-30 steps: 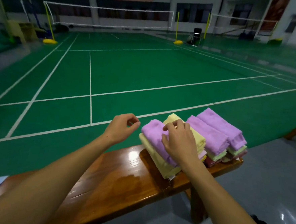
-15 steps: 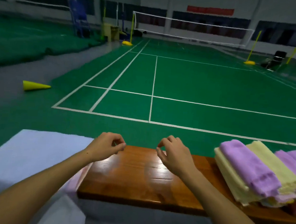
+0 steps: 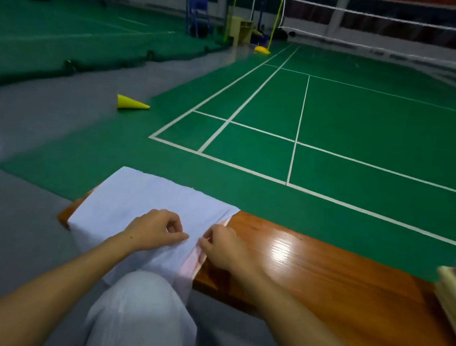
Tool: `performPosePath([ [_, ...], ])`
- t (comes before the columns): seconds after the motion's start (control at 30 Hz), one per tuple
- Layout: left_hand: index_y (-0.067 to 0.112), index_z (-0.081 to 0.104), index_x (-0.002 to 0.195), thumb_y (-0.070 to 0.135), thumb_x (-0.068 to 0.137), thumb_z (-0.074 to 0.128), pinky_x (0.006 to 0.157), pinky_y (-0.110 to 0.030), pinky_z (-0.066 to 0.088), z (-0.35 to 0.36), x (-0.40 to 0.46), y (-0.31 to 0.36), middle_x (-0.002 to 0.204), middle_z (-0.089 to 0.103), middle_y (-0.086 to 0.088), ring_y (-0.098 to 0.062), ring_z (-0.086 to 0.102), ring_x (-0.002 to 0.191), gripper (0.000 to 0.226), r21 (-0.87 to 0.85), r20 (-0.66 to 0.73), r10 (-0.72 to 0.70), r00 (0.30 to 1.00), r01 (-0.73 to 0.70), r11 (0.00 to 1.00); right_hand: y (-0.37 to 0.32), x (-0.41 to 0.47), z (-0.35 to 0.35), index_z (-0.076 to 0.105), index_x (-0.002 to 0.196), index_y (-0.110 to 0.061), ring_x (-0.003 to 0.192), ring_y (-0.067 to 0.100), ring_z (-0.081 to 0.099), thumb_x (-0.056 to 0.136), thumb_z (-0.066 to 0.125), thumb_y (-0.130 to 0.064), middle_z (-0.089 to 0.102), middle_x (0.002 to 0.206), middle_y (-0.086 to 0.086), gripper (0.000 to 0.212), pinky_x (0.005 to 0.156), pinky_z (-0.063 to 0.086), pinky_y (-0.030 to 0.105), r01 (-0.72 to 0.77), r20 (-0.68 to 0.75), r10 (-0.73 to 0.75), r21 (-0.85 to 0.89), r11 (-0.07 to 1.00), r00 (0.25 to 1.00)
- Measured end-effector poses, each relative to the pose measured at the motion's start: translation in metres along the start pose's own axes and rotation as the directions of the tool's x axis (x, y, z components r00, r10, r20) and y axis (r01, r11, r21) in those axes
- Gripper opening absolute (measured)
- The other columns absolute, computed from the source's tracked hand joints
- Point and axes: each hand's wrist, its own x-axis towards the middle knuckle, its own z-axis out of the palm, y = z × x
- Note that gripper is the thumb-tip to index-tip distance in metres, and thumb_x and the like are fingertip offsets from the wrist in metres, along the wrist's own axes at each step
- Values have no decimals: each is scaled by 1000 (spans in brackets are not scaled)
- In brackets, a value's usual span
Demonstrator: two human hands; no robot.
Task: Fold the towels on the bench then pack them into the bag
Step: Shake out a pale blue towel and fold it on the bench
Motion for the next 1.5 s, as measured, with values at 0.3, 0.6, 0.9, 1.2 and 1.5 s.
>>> performPosePath([
  [0.3, 35, 63, 86, 41, 94, 65, 70, -32, 52, 21, 5, 15, 90, 68, 15, -10, 63, 84, 10, 105, 66, 75, 995, -81, 991, -4, 23, 21, 71, 69, 0, 62, 23, 59, 86, 58, -8, 67, 67, 20, 23, 58, 47, 34, -284, 128, 255, 511, 811, 958],
  [0.6, 16, 74, 94, 22, 99, 70, 66, -29, 55, -7, -3, 32, 78, 72, -3, -11, 62, 67, 8, -494, -56, 202, 978, -203, 845, -21, 38, 7, 63, 95, -1, 60, 20, 62, 87, 71, -19, 61, 73, 10, 21, 58, 55, 36, -295, 165, 438, 923, 247, 884],
  [0.9, 30, 66, 111, 43, 96, 60, 86, -41, 57, 0, 7, 74, 118, 65, 9, -15, 68, 93, 20, 50, -54, 4, 999, -1, 999, 48, -16, -56, 45, 76, -16, 72, 20, 36, 77, 61, -22, 37, 72, 1, 17, 67, 33, 40, -8, -151, 560, 963, 271, 814],
  [1.2, 24, 41, 157, 52, 101, 54, 115, -39, 38, 78, 30, 172, 163, 40, -6, -29, 45, 144, 63, 214, 384, 131, 914, -226, 950, 195, -108, -115, 56, 92, -5, 59, 18, 50, 88, 58, -16, 53, 74, 7, 12, 49, 37, 27, -81, -103, 700, 971, 224, 707],
  [1.5, 22, 65, 115, 62, 100, 46, 97, -45, 50, 140, 53, 207, 129, 55, -11, -32, 54, 120, 47, 405, 82, 115, 990, -139, 904, 316, -179, -104, 61, 117, 0, 91, 29, 73, 78, 86, -15, 74, 109, 19, 48, 70, 55, 33, -221, -126, 734, 908, 357, 668],
])
